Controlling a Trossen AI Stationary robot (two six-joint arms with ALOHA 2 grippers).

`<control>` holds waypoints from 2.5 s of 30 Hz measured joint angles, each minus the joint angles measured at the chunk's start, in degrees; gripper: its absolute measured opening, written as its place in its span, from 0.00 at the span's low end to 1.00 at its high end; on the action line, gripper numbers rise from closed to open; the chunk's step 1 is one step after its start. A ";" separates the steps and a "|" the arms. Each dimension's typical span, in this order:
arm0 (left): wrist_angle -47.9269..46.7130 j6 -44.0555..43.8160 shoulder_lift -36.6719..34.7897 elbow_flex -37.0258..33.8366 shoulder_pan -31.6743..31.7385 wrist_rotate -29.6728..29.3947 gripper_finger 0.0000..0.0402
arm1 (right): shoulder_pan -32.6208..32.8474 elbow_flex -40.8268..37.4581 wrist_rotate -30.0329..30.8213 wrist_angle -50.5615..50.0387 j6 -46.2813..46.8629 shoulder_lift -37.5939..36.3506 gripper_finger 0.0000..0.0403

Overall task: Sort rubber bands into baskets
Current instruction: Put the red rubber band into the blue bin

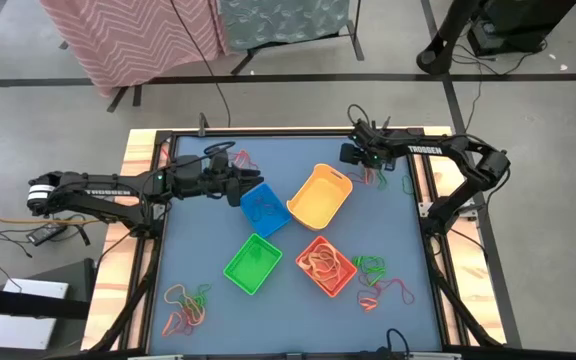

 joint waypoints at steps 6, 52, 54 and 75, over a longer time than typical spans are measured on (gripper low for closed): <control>0.00 0.01 0.00 0.00 0.00 0.00 0.49 | 0.01 0.00 -0.28 0.00 0.74 0.18 0.52; 0.11 2.80 0.02 0.00 0.02 -0.74 0.49 | 1.70 -0.15 1.79 2.81 -10.88 -8.62 0.01; 0.09 2.80 0.02 0.00 0.02 -0.85 0.49 | 1.48 -0.15 1.85 3.13 -11.77 -11.47 0.01; 0.42 2.80 0.02 0.00 0.02 -2.52 0.49 | 7.89 0.00 -11.68 14.75 -9.63 -39.90 0.00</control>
